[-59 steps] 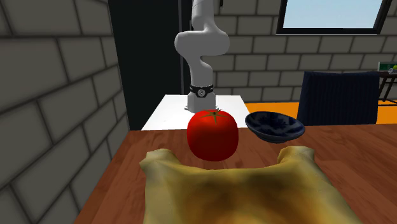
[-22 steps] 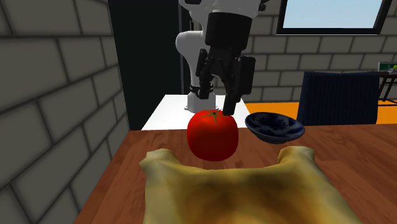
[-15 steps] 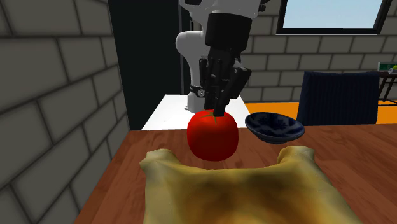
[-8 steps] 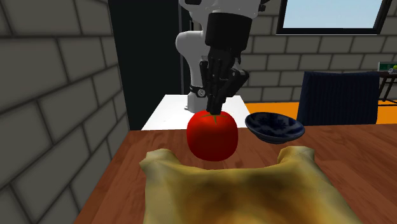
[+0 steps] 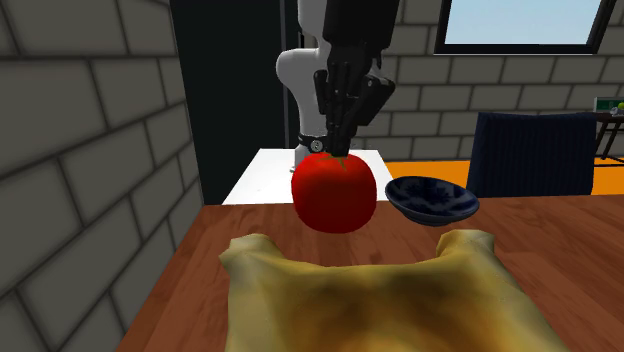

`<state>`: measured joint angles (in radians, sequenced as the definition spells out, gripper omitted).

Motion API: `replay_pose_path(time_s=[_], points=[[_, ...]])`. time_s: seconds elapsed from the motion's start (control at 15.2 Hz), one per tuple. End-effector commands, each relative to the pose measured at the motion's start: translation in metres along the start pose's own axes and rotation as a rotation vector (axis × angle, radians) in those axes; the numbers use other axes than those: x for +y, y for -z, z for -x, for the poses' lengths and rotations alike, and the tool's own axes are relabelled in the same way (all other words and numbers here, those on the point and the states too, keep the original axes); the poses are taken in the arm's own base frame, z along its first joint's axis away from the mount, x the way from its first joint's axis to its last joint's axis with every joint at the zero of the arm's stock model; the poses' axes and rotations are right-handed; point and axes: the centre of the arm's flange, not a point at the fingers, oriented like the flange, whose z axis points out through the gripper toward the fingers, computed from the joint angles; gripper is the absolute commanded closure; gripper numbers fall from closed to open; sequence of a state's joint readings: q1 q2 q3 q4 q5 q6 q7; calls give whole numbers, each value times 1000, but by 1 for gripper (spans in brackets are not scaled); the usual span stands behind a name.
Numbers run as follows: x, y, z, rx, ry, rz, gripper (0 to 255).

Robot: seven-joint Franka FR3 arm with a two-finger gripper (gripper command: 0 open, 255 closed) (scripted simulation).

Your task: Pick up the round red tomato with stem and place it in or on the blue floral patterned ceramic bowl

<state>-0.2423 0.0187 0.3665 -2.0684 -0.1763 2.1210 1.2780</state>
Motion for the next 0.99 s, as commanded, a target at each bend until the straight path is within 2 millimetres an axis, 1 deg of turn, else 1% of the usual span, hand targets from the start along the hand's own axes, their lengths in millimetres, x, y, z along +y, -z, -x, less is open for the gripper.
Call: replay_pose_path(time_s=[0.0, 0.86, 0.92], points=[[0, 10, -1, 0, 0, 0, 255], [1, 78, -12, 0, 0, 0, 255], [1, 78, -12, 0, 0, 0, 255]])
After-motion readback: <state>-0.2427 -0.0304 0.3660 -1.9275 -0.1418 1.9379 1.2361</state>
